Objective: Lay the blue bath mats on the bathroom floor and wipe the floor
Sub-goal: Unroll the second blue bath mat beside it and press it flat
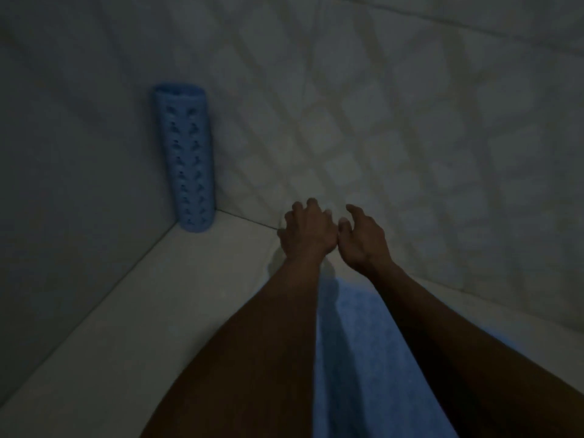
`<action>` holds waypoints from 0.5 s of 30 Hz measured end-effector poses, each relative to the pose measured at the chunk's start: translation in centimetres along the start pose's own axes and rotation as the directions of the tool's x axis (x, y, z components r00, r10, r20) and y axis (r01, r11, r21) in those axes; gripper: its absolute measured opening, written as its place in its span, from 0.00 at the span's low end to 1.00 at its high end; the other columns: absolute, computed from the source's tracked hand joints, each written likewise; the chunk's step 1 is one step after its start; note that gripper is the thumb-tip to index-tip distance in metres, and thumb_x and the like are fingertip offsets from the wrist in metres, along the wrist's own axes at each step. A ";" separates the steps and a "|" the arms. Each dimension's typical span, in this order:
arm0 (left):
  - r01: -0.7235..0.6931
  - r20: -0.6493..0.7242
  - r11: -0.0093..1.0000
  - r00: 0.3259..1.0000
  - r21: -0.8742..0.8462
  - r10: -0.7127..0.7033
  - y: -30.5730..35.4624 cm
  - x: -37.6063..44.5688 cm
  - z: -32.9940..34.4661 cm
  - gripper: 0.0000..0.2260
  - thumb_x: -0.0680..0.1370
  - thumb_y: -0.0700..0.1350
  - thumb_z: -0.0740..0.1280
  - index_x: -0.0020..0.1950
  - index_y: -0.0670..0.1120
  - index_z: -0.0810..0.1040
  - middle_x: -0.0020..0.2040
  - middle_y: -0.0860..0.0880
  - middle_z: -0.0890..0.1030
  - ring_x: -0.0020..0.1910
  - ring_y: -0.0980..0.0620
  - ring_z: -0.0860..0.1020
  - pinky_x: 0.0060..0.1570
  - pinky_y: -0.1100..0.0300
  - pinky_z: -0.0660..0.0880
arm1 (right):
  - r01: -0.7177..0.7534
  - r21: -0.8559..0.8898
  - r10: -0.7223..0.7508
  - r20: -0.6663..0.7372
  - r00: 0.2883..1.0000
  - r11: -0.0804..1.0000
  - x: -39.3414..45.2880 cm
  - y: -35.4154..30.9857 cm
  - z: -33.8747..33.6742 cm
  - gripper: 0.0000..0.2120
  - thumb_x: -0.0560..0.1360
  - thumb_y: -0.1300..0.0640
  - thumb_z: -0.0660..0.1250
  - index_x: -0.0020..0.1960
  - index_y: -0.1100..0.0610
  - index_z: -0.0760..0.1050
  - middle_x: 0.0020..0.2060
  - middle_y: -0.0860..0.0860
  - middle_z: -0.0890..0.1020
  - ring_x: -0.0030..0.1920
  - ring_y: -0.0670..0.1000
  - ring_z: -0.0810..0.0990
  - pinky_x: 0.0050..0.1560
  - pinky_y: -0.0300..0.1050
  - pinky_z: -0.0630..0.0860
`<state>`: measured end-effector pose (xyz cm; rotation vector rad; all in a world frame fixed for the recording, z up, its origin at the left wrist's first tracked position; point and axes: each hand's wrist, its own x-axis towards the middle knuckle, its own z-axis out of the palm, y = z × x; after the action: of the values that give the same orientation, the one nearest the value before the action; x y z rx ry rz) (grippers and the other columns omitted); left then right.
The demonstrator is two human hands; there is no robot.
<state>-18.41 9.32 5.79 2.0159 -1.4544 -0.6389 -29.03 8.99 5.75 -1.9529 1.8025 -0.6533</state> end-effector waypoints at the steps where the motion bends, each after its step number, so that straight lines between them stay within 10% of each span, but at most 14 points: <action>1: 0.043 -0.055 0.999 0.997 -0.023 -0.044 -0.3 0.4 -1.3 0.20 0.83 0.53 0.55 0.73 0.48 0.66 0.72 0.44 0.67 0.71 0.41 0.66 0.66 0.42 0.64 | 0.008 0.008 -0.008 -0.008 1.000 1.000 0.6 -1.3 0.3 0.24 0.84 0.51 0.55 0.78 0.57 0.61 0.70 0.63 0.71 0.69 0.62 0.71 0.68 0.50 0.67; 9: 0.229 -0.332 0.942 0.893 -0.246 -0.304 -7.3 2.9 -6.6 0.21 0.84 0.48 0.53 0.77 0.48 0.60 0.75 0.44 0.65 0.72 0.42 0.64 0.67 0.42 0.62 | 0.071 0.127 -0.075 0.023 0.997 0.989 3.9 -8.2 5.4 0.23 0.84 0.50 0.55 0.77 0.55 0.61 0.70 0.63 0.71 0.70 0.61 0.71 0.68 0.49 0.67; 15: 0.095 -0.510 0.960 0.831 -0.262 -0.222 -12.3 4.8 -8.4 0.22 0.84 0.50 0.55 0.78 0.47 0.61 0.74 0.43 0.67 0.72 0.42 0.66 0.69 0.44 0.64 | 0.133 0.236 -0.155 0.079 0.985 0.963 6.0 -11.3 9.0 0.25 0.84 0.46 0.55 0.77 0.55 0.61 0.70 0.62 0.71 0.69 0.60 0.71 0.70 0.51 0.68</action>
<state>-2.98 9.17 3.14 1.9348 -0.8451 -0.2491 -14.22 3.77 5.43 -1.9344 1.4655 -0.7634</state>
